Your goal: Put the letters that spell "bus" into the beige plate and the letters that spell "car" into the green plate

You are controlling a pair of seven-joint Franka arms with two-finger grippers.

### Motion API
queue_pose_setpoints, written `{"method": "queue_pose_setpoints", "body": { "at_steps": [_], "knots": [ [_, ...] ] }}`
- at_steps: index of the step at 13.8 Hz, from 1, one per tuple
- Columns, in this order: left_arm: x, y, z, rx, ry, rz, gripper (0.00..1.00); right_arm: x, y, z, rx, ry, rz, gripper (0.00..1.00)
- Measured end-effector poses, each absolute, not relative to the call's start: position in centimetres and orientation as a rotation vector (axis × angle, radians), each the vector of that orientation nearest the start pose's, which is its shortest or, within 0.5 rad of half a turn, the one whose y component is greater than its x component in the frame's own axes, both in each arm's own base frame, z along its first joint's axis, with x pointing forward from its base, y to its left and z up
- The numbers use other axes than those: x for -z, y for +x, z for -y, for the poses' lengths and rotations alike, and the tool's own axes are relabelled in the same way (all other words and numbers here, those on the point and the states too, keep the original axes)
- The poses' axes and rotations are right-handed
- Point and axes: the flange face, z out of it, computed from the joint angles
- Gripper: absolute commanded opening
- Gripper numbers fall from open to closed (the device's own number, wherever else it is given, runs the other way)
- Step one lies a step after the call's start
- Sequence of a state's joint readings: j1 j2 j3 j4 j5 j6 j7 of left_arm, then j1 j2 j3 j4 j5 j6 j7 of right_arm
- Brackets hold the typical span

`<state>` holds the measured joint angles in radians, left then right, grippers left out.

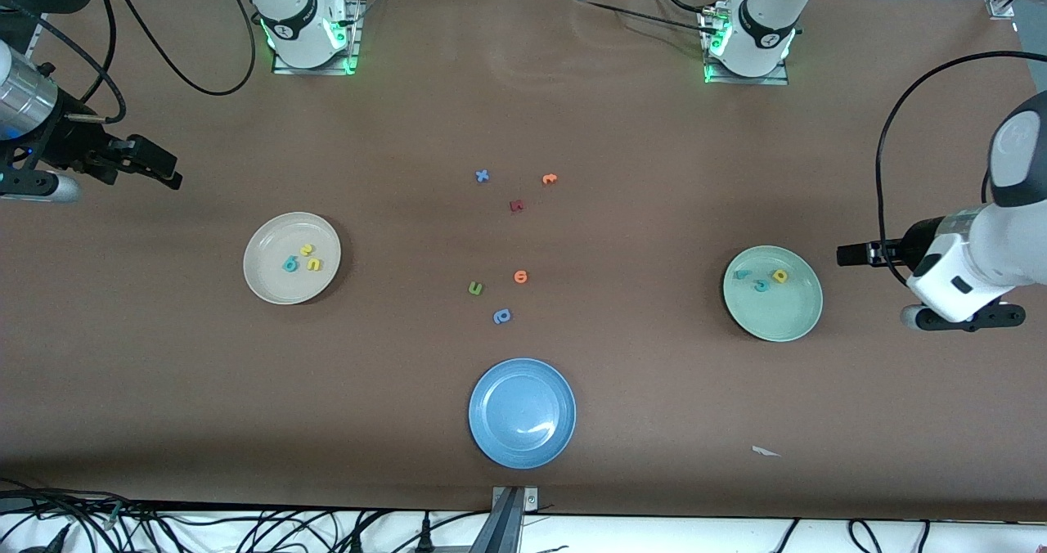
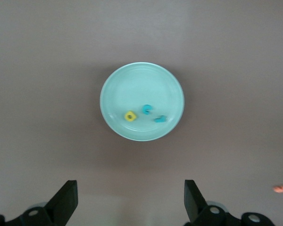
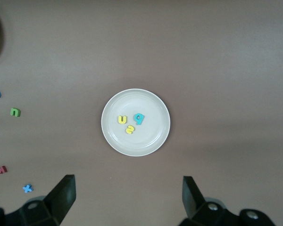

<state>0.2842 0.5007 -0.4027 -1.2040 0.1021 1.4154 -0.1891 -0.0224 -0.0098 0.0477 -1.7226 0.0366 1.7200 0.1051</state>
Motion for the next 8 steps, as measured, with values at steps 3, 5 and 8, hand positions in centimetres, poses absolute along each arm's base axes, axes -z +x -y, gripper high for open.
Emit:
{"method": "queue_pose_setpoints", "body": {
  "at_steps": [3, 5, 8],
  "knots": [
    [-51.9, 66.4, -1.5, -0.331, -3.249, 0.262, 0.96, -57.1, 56.0, -1.7, 0.007, -3.103, -0.133, 1.00],
    [-54.0, 65.8, -1.8, -0.270, -3.235, 0.287, 0.91, -57.1, 56.0, -1.7, 0.008, -3.103, -0.133, 1.00],
    [-56.6, 65.0, -0.5, -0.192, -3.234, 0.261, 0.91, -57.1, 56.0, -1.7, 0.008, -3.103, -0.133, 1.00]
  ]
}}
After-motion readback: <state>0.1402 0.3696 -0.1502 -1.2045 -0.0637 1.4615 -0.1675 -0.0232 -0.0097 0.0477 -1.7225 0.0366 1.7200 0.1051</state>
